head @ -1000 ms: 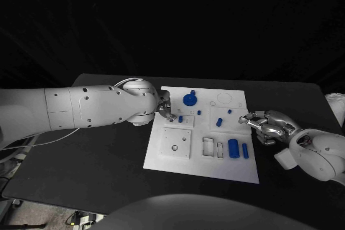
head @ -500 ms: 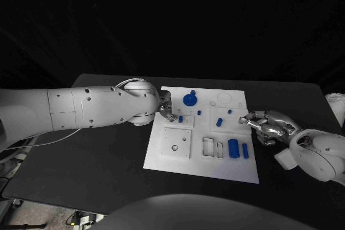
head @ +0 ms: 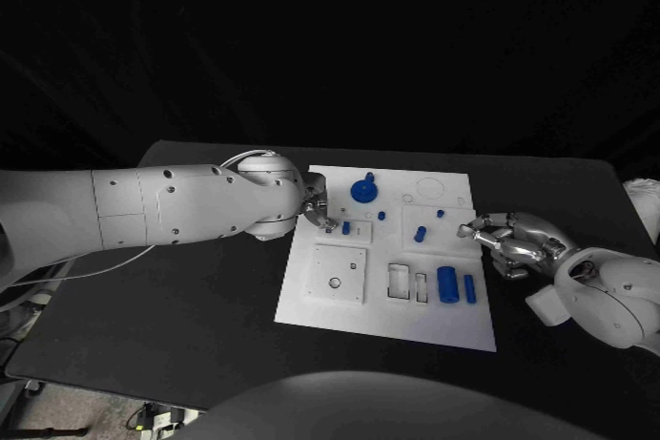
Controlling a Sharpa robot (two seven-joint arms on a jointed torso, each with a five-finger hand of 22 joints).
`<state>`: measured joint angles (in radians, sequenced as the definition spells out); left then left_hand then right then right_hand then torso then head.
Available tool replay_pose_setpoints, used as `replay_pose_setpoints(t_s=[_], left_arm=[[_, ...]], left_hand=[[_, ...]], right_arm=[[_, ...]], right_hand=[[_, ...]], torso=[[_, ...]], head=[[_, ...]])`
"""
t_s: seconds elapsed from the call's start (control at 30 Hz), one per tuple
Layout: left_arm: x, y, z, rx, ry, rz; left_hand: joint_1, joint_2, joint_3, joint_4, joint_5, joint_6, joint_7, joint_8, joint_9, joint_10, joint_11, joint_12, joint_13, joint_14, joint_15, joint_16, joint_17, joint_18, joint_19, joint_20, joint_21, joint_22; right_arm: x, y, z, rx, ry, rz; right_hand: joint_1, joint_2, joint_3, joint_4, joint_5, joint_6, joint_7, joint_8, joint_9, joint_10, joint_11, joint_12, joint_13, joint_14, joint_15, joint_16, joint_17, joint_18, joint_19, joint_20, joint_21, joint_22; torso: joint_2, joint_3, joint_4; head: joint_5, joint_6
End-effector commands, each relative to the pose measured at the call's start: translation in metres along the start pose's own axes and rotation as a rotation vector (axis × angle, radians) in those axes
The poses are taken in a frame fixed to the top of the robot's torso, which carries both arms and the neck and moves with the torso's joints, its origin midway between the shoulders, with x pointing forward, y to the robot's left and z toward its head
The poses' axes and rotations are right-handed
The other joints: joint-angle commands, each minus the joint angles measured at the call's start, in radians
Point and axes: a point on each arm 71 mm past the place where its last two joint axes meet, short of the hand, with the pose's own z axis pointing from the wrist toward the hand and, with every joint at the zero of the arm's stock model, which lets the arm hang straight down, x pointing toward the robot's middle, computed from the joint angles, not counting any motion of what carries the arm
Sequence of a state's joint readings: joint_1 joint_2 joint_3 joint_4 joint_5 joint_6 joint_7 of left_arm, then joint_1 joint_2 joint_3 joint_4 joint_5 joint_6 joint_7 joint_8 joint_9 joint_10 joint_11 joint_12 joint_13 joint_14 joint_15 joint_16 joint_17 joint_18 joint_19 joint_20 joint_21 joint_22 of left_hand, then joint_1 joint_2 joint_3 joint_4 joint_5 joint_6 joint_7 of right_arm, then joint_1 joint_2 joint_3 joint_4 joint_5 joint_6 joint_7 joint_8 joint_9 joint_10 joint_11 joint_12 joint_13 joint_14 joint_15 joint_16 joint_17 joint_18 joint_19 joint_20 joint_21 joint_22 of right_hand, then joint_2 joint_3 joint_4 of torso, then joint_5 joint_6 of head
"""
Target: Assemble the parts on the task board
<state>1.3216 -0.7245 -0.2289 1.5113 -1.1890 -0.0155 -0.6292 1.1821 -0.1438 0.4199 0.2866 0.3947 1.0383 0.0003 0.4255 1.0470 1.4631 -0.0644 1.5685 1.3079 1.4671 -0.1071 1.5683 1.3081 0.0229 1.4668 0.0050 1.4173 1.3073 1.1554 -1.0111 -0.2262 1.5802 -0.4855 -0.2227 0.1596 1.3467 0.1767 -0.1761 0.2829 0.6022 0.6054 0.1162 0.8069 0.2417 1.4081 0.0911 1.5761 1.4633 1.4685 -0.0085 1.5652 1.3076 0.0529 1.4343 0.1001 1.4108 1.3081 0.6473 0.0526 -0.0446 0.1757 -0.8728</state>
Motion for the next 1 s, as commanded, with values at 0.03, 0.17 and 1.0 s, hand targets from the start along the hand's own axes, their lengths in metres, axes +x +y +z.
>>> replay_pose_setpoints(t_s=[0.03, 0.17, 1.0], left_arm=[[0.0007, 0.0, 0.0002, -0.001, 0.012, 0.018], [0.0005, 0.0009, 0.0007, -0.005, 0.014, 0.02], [0.0033, 0.0011, 0.0048, -0.02, 0.033, 0.028]], left_hand=[[-0.003, -0.002, 0.005, -0.001, -0.007, -0.007, -0.001, -0.002, 0.001, 0.108, 0.001, 0.002, 0.263, 0.104, -0.002, 0.002, 0.263, 0.011, 0.041, 0.0, -0.003, 0.219], [-0.002, -0.003, 0.005, -0.002, -0.007, -0.007, -0.001, -0.002, 0.001, 0.108, 0.001, 0.002, 0.263, 0.104, -0.002, 0.002, 0.263, 0.011, 0.041, 0.0, -0.005, 0.218], [0.001, -0.003, 0.006, -0.002, -0.022, -0.009, 0.001, -0.002, 0.002, 0.108, 0.001, 0.002, 0.263, 0.104, -0.002, 0.002, 0.263, 0.012, 0.038, 0.0, -0.01, 0.217]], right_arm=[[0.0022, -0.0001, 0.0, -0.002, 0.022, -0.003], [0.0024, -0.0004, 0.0, -0.001, 0.023, -0.003], [0.0024, -0.0013, -0.0003, 0.002, 0.024, -0.002]], right_hand=[[0.01, 0.0, 0.007, 0.001, 0.003, 0.004, -0.001, -0.006, -0.001, 0.163, -0.047, -0.005, 0.108, 0.094, -0.004, -0.001, 0.246, -0.002, -0.009, 0.001, -0.006, 0.195], [0.01, 0.0, 0.007, 0.001, 0.003, 0.004, -0.001, -0.006, -0.001, 0.163, -0.047, -0.005, 0.108, 0.094, -0.004, -0.001, 0.246, -0.002, -0.009, 0.001, -0.006, 0.195], [0.01, -0.001, 0.009, 0.002, 0.004, 0.004, 0.0, -0.006, -0.001, 0.163, -0.047, -0.005, 0.108, 0.093, -0.004, -0.001, 0.245, -0.001, -0.01, 0.001, -0.007, 0.194]], torso=[[-0.001, 0.0003, -0.0001], [0.0, 0.0001, -0.0003], [0.0, 0.0003, -0.0003]], head=[[0.001, 0.0], [0.001, 0.0], [-0.002, 0.0]])
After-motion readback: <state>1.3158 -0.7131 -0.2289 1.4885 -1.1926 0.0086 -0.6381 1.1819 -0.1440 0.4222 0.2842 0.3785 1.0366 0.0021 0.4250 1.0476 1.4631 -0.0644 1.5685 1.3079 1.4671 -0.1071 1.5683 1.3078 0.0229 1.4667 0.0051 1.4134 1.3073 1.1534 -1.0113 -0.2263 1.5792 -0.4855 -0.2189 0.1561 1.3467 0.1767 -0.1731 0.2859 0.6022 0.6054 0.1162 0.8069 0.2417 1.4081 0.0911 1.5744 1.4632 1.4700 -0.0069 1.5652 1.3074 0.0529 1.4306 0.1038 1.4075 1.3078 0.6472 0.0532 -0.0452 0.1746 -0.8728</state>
